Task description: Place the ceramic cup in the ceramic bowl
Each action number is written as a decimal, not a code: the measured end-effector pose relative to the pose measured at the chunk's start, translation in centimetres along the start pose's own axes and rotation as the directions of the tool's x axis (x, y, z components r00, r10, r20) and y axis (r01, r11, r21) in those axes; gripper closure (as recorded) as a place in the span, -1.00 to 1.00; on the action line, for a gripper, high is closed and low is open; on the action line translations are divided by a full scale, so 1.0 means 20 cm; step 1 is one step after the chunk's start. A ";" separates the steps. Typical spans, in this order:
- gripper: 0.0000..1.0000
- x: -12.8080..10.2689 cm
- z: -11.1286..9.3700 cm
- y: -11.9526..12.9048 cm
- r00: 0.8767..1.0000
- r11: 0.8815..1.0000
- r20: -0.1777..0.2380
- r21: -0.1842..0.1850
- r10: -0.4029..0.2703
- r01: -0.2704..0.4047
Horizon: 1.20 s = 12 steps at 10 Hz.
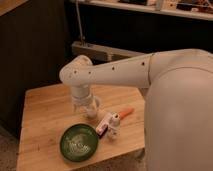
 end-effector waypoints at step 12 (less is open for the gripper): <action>-0.30 0.00 -0.05 0.00 1.000 1.000 -0.001 0.000 0.003 -0.003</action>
